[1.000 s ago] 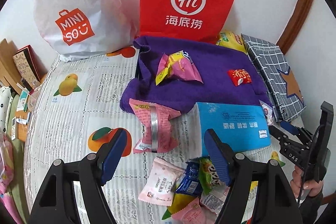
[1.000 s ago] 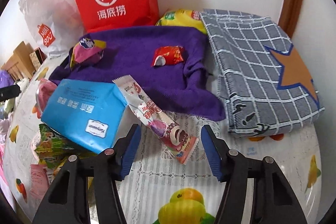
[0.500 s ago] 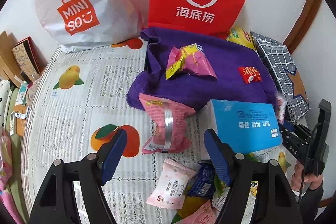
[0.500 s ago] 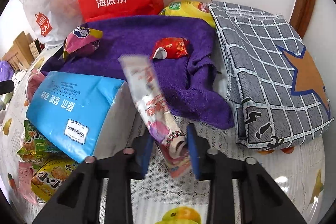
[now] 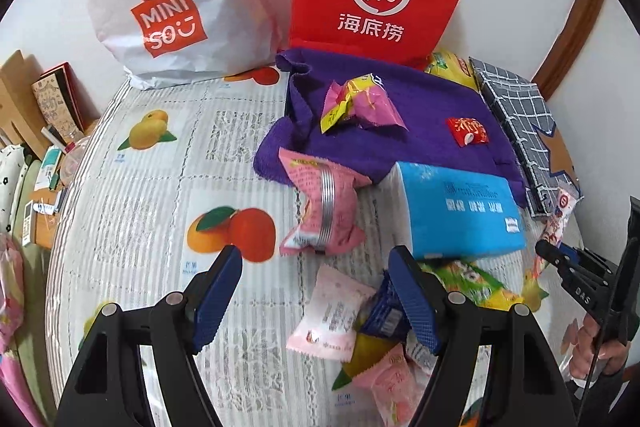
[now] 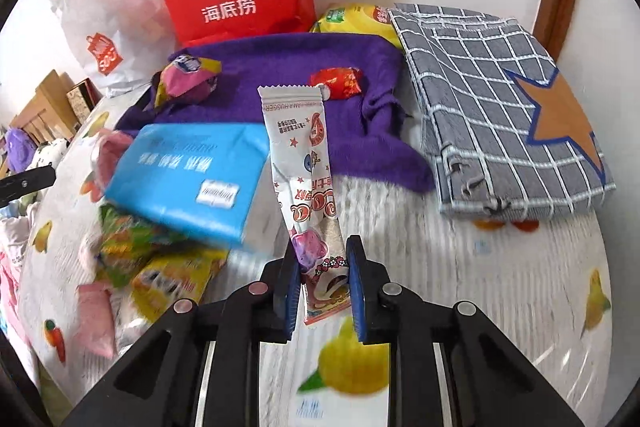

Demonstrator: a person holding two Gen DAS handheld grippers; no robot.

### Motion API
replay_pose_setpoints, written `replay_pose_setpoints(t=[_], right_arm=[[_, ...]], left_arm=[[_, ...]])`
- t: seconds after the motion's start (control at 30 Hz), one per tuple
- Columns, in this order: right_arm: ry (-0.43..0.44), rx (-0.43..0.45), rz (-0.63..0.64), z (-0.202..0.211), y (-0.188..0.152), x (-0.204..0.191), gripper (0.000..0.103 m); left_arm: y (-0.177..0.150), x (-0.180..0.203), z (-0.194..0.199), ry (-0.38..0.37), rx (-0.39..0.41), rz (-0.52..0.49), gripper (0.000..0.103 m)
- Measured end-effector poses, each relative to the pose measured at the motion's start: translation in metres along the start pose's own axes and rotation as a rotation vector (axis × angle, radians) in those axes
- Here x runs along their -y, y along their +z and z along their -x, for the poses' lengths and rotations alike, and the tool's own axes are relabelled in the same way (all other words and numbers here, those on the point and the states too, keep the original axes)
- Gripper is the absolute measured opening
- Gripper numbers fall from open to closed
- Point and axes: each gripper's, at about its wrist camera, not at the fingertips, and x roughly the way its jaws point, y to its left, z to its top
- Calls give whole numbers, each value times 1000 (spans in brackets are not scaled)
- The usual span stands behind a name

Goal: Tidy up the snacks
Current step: 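Lift the candy bar with the right gripper while the left gripper grasps the pink pastry packet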

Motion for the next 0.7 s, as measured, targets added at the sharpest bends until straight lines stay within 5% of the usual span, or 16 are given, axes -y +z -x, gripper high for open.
replay_pose_setpoints(t=[0.37, 0.7], right_arm=[[16, -59, -25, 6, -41, -11, 21], [-5, -68, -40, -16, -35, -9, 21]], left_arm=[[-33, 2, 6, -4, -19, -28, 74], [-39, -3, -18, 10, -68, -26, 73]])
